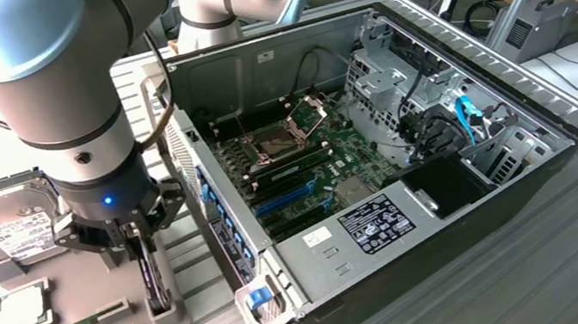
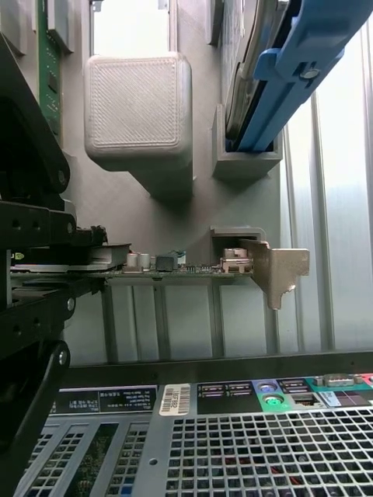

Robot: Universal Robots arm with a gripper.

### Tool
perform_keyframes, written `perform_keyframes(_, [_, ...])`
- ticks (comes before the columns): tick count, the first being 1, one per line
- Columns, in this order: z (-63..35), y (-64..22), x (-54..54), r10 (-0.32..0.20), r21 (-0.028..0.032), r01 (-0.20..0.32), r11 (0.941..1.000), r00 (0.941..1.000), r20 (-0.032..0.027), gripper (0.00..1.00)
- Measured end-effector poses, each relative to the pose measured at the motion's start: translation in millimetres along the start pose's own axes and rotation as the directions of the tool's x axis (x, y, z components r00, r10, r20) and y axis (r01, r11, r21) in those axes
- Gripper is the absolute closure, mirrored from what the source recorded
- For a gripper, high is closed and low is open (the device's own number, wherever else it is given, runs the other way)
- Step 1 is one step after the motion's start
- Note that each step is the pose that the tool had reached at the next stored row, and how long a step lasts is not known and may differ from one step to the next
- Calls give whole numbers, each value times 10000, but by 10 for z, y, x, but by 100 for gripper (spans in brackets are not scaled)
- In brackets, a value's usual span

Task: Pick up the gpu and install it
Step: 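Pick up the gpu and move the gpu toward the slot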

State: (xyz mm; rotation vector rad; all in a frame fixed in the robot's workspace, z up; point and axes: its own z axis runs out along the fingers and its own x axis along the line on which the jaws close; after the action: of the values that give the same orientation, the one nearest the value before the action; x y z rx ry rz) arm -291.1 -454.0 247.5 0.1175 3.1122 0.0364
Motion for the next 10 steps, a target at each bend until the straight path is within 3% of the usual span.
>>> perform_keyframes(10, [-39,1,-1,0,0,0,10000,10000,0,74])
